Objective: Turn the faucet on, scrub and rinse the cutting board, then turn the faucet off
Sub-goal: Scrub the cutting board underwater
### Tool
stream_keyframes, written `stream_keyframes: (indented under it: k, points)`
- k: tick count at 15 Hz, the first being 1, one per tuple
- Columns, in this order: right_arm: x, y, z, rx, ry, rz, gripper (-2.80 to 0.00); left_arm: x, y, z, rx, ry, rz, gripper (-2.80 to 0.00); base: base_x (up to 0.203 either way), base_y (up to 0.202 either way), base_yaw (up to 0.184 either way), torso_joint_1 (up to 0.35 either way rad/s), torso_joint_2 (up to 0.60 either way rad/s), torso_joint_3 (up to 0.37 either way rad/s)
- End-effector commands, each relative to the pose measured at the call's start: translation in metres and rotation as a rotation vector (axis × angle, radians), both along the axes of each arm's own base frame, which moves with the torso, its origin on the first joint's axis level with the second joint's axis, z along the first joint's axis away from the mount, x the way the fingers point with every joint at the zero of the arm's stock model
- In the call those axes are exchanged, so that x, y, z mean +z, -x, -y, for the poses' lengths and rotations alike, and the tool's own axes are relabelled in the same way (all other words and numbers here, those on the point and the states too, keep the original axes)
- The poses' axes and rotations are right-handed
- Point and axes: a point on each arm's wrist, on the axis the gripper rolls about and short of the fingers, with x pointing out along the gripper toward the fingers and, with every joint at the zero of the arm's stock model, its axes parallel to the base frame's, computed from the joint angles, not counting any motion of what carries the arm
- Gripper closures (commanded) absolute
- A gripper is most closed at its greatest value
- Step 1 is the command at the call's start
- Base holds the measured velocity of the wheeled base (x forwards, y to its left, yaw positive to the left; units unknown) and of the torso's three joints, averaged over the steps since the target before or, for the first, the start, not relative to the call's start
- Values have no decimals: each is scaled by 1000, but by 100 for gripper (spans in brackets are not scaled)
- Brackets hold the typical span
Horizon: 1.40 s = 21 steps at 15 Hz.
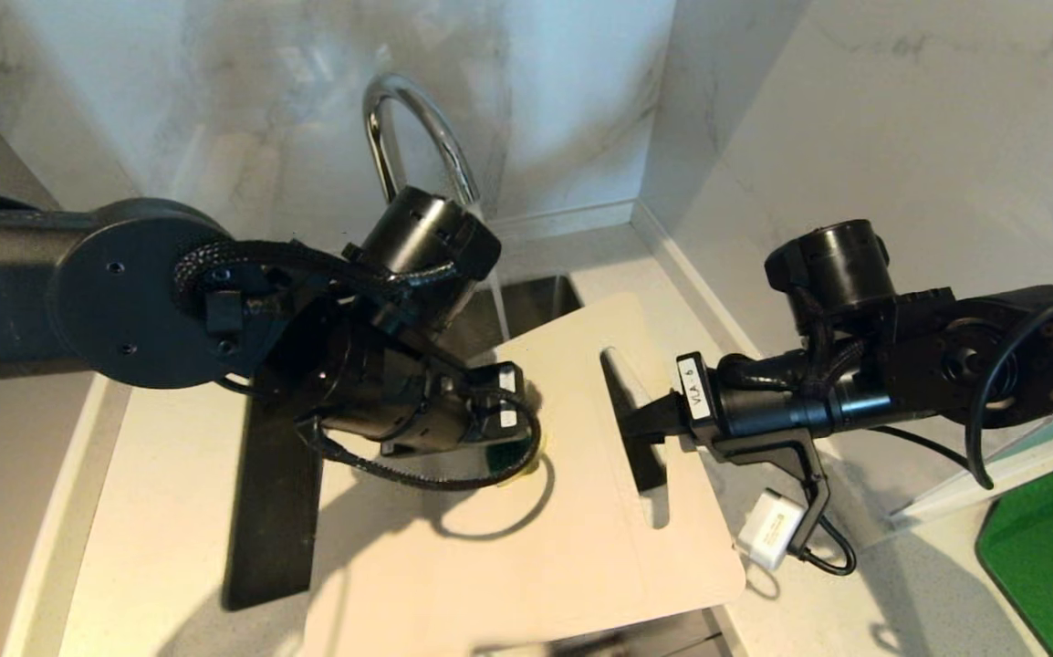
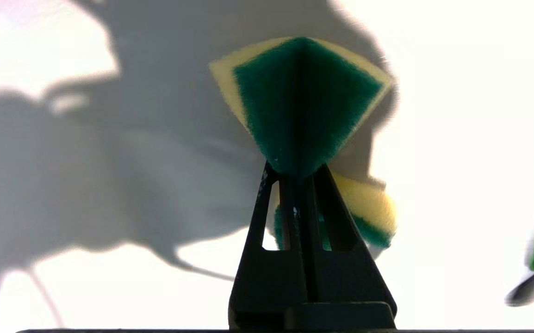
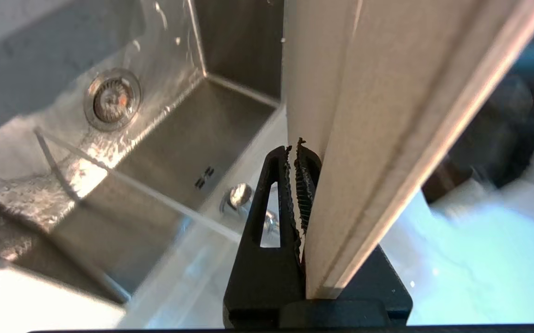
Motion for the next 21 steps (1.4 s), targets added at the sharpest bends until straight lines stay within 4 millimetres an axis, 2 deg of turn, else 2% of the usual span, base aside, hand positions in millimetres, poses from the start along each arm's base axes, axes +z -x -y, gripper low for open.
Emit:
stream_keyframes:
  k: [1,7,9,12,15,17,20,21]
  points:
    - [1,1,0,15,-4,11,0,-3,-1,-26,37,-5,-16,0,0,0,0,0,0,0]
    - [4,5,2,15,-8,16,0,-33,-7,-85,113,-35,-14,0,0,0,0,0,0,0]
    - [4,5,2,14,-8,17,0,-29,-7,-101,113,3,-11,0,0,0,0,0,0,0]
    - [4,5,3,11,-9,16,0,-11,-5,-116,123,33,43,0,0,0,0,0,0,0]
    - [2,3,3,9,-6,9,0,28,5,-115,97,91,117,0,0,0,0,0,0,0]
    - [0,0,2,9,-4,4,0,53,16,-105,50,119,133,0,0,0,0,0,0,0]
    - [-4,-5,0,10,-2,1,0,74,40,-69,-65,151,123,0,0,0,0,0,0,0]
    - [-5,-6,-1,10,-5,9,0,75,45,-53,-91,145,110,0,0,0,0,0,0,0]
